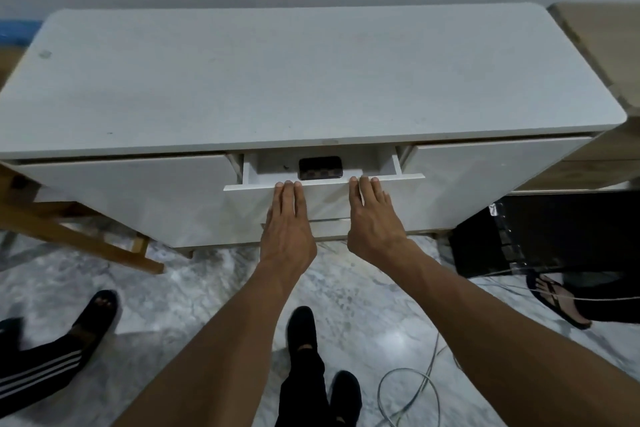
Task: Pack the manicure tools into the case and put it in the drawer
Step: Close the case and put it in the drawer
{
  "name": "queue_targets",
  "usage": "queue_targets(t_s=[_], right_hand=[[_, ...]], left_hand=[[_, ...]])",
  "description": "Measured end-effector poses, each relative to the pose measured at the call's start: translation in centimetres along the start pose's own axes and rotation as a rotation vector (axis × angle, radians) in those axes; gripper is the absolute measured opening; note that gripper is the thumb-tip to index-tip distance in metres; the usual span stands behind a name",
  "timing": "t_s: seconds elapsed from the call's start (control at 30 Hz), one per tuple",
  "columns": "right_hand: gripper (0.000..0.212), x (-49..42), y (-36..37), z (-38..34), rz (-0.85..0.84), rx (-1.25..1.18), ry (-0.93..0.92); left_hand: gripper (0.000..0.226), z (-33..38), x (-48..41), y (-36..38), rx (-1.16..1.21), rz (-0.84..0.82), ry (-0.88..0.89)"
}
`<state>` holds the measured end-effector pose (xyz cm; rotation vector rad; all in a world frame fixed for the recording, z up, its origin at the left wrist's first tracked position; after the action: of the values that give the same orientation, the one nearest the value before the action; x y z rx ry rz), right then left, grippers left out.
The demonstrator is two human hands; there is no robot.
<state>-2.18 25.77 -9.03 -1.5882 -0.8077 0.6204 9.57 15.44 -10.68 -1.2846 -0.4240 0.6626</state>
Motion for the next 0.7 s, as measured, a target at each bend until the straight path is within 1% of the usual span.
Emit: queue_targets(t_s=[0.1, 0.23, 0.33, 0.5, 0.57, 0.63, 0.7], right_hand=[[0.103, -3.0, -0.3, 0.0, -0.017, 0.003, 0.02], [0.097, -5.9, -0.6, 0.2, -0.019, 0.006, 0.034], [0.097, -7.2, -0.7, 0.3, 0.012, 0.001, 0.028], [0.098, -7.3, -0.5, 0.1, -0.031, 0.006, 0.027], [0.099, -7.6, -1.3, 0.1, -0.053, 0.003, 0.029], [0.095, -7.7, -2.7, -0.1, -0.102, -0.048, 0.047], [0.08, -7.8, -5.1, -0.3, -0.19, -0.128, 0.063]], left_hand=[[0.096, -0.8, -2.8, 0.0, -0.001, 0.0, 0.035], [0.093, -1.5, -5.8, 0.1, 0.025, 0.025, 0.063], [0.092, -1.8, -6.9, 0.3, 0.025, 0.017, 0.068], [0.098, -2.0, -7.2, 0.9, 0.018, -0.041, 0.054], [0.098, -2.0, -6.9, 0.9, 0.015, -0.073, 0.052], [0.095, -2.0, -7.2, 0.2, 0.045, -0.06, 0.059], [0.094, -2.1, -7.7, -0.6, 0.114, -0.053, 0.075]])
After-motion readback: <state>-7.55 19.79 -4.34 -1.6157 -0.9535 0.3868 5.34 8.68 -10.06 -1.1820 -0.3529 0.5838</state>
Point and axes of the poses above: each hand's wrist, its own x-axis away from the middle knuckle, its own y-axis out of the palm, z = x × y, the point moved 1 cm from there along -x, towards the middle knuckle, and after that the axes turned 13 degrees about z, right-handed, at the moved point
